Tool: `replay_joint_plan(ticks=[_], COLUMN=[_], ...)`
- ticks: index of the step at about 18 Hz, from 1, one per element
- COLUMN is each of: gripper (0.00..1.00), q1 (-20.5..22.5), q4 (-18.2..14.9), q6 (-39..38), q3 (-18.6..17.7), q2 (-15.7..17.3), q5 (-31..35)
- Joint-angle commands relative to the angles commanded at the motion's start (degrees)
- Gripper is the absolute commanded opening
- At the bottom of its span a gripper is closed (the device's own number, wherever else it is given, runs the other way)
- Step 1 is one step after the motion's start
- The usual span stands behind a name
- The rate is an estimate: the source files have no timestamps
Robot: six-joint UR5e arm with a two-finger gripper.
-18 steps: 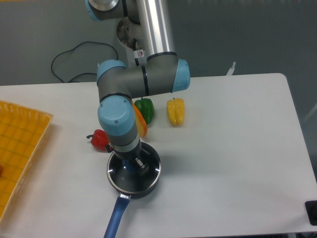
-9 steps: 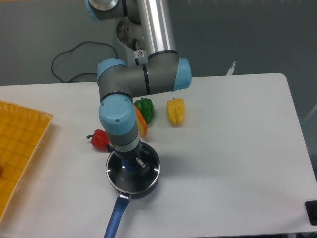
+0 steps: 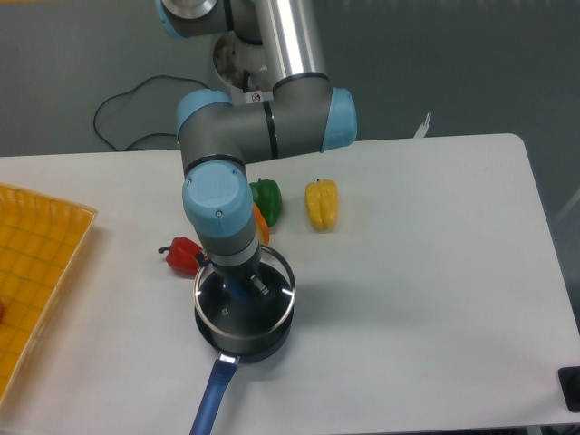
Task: Open the lid
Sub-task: 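Lift the glass lid by its knob up off the saucepan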
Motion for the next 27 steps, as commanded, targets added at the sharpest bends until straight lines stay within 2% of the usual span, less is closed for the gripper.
replay_joint_plan(ticks=[4, 7, 11, 15, 17, 19, 27], gripper=[0.5, 0.5, 0.5, 0.5, 0.5, 0.5, 0.5], q1=[1.0, 1.1, 3.3, 5.4, 6.1, 7.5, 9.3], q4=[-2.6, -2.3, -2.4, -2.0, -2.3, -2.2, -2.0], q6=[4.7, 6.2, 11.6, 13.8, 14.2, 14.9, 15.2], q3=[0.1, 0.1, -0.3, -0.4, -0.5, -1.7, -1.8], q2=[1.1, 1.0, 1.8, 1.8, 2.3, 4.3, 4.2], q5=[3.0, 3.4, 4.1, 4.0, 4.0, 3.9, 3.7])
